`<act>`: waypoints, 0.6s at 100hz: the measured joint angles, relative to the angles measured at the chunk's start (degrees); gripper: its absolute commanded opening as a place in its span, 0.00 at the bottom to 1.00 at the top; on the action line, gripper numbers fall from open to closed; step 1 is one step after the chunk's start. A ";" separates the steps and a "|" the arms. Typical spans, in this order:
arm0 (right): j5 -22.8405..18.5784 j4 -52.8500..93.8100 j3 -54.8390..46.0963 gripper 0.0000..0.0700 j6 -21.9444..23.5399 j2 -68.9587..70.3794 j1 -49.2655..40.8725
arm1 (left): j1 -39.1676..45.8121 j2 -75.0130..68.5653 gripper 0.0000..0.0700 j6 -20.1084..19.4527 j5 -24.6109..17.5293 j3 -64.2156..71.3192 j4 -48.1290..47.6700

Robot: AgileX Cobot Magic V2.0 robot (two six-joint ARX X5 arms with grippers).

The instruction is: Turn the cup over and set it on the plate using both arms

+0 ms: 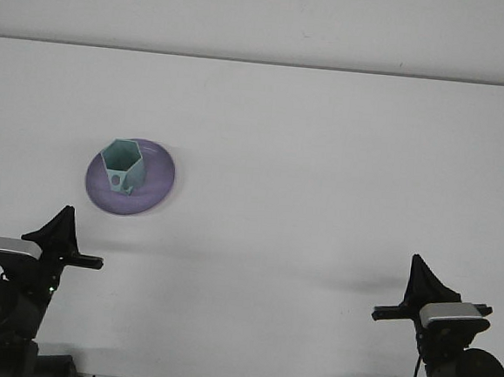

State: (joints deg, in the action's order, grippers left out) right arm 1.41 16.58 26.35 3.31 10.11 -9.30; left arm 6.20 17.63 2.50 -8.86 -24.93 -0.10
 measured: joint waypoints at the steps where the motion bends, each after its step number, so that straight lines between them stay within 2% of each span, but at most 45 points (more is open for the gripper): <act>1: 0.00 0.00 0.00 0.00 0.00 0.00 0.00 | 0.00 0.00 0.02 0.00 0.00 0.00 -0.02; 53: 0.00 0.04 0.00 0.00 0.00 0.02 0.00 | -0.28 -1.60 0.02 -0.02 0.00 0.24 -0.74; 60: 0.07 0.13 0.00 0.00 0.00 0.02 0.00 | -1.36 -4.83 0.02 -0.31 0.94 2.64 2.05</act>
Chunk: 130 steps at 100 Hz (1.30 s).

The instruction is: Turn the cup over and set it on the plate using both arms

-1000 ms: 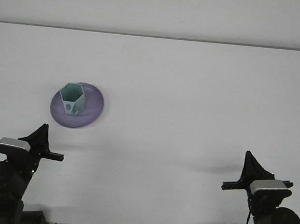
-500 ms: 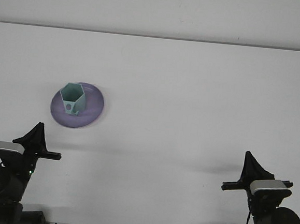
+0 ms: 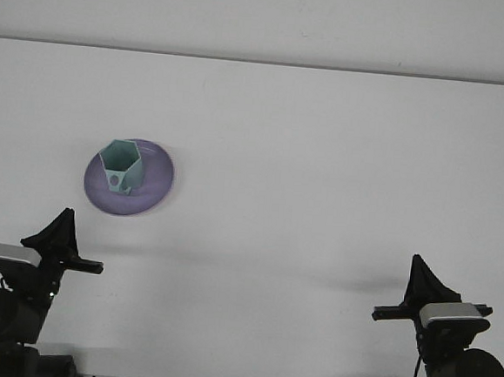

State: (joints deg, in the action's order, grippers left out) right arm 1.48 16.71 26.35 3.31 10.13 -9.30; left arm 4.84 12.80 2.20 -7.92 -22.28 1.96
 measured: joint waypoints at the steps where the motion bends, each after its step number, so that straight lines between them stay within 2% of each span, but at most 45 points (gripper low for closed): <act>1: 0.00 0.00 0.00 0.00 0.00 0.00 0.00 | -0.22 -0.66 0.02 -0.11 0.39 0.59 0.79; 10: 0.00 0.09 0.00 0.00 0.00 0.00 0.00 | -2.19 -7.41 0.02 -1.90 4.44 6.67 6.73; 16: 0.02 0.09 0.00 0.00 0.00 0.00 0.00 | -3.26 -11.32 0.02 -2.82 5.51 10.47 7.67; 32: -0.04 0.22 0.00 0.00 0.00 0.02 -0.02 | -5.29 -12.28 0.02 -3.19 5.92 17.40 5.88; 51: 0.02 0.00 0.00 0.00 0.00 0.02 -0.02 | -6.38 -12.50 0.02 -3.15 5.95 20.35 8.26; 78: 0.02 -0.07 0.00 0.00 0.00 0.02 -0.02 | -6.62 -12.50 0.02 -1.18 5.92 20.37 10.45; 130: 0.02 -0.22 0.00 0.00 0.00 0.02 -0.02 | -6.64 -12.50 0.02 -0.72 5.92 20.39 10.45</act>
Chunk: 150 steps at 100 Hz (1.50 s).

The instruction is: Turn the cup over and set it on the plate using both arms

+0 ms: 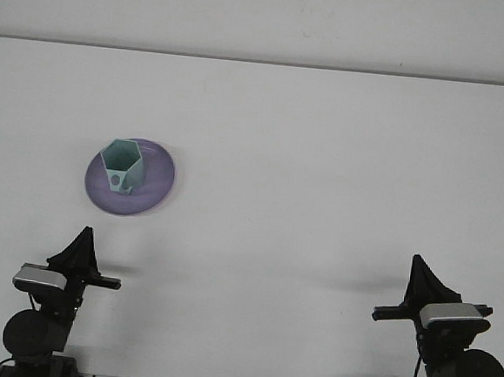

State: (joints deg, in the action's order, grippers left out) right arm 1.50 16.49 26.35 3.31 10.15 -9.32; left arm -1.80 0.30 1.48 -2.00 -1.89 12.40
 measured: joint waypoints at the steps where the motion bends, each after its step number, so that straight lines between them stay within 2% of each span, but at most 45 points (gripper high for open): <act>1: 0.00 0.00 0.00 0.00 0.00 0.00 0.00 | 0.02 0.00 0.02 0.00 0.00 -0.02 0.00; 15: 0.57 -0.17 0.00 0.00 -0.68 0.00 0.02 | 0.02 0.00 0.02 0.00 0.00 0.00 0.00; 24: 2.71 -0.68 0.00 0.00 -3.06 0.00 0.77 | 0.00 0.00 0.02 0.00 0.00 -0.02 -0.02; 38: 2.75 -5.03 -3.96 0.00 -6.67 -0.70 3.80 | 0.00 0.00 0.02 0.00 0.00 -0.02 0.00; 55: -3.02 -11.96 -14.82 0.00 -11.30 -4.87 8.00 | 0.00 0.00 0.02 0.00 0.00 -0.02 -0.02; 65: -2.95 -12.59 -20.06 0.00 -12.94 -8.00 9.62 | 0.02 0.00 0.02 0.00 0.00 0.00 0.00; 84: -2.69 -12.63 -25.46 0.00 -13.79 -10.03 11.30 | 0.00 0.02 0.02 0.02 0.00 -0.02 -0.07; 150: -2.80 -13.88 -25.46 0.00 -13.90 -10.05 10.84 | 0.00 0.02 0.02 0.02 0.00 -0.02 0.00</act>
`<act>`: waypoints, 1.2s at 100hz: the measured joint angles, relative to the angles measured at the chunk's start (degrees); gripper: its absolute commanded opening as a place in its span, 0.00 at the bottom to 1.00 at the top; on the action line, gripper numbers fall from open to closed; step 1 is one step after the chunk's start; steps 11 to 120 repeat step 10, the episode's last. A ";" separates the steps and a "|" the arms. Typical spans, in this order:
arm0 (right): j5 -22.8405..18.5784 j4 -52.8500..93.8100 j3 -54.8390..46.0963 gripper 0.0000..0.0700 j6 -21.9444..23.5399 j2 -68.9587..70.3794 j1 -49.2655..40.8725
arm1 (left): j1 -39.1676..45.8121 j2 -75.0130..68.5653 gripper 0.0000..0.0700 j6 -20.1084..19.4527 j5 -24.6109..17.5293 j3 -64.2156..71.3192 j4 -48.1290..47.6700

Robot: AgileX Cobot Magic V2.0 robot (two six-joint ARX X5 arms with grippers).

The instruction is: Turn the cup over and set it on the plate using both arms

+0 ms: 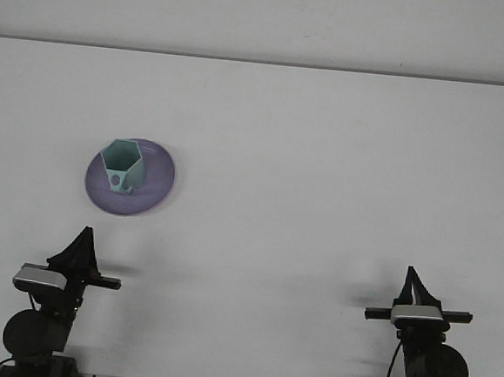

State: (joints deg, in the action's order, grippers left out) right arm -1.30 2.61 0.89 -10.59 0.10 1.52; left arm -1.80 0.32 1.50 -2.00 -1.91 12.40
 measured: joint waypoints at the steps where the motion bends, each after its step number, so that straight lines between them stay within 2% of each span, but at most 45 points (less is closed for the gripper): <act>1: 0.00 0.00 0.00 0.00 0.00 0.00 0.00 | 0.00 -0.02 0.02 0.00 0.00 0.00 0.00; 120: 0.00 0.00 0.00 0.00 0.00 0.00 0.00 | 0.00 -0.02 0.02 0.00 0.00 0.02 0.00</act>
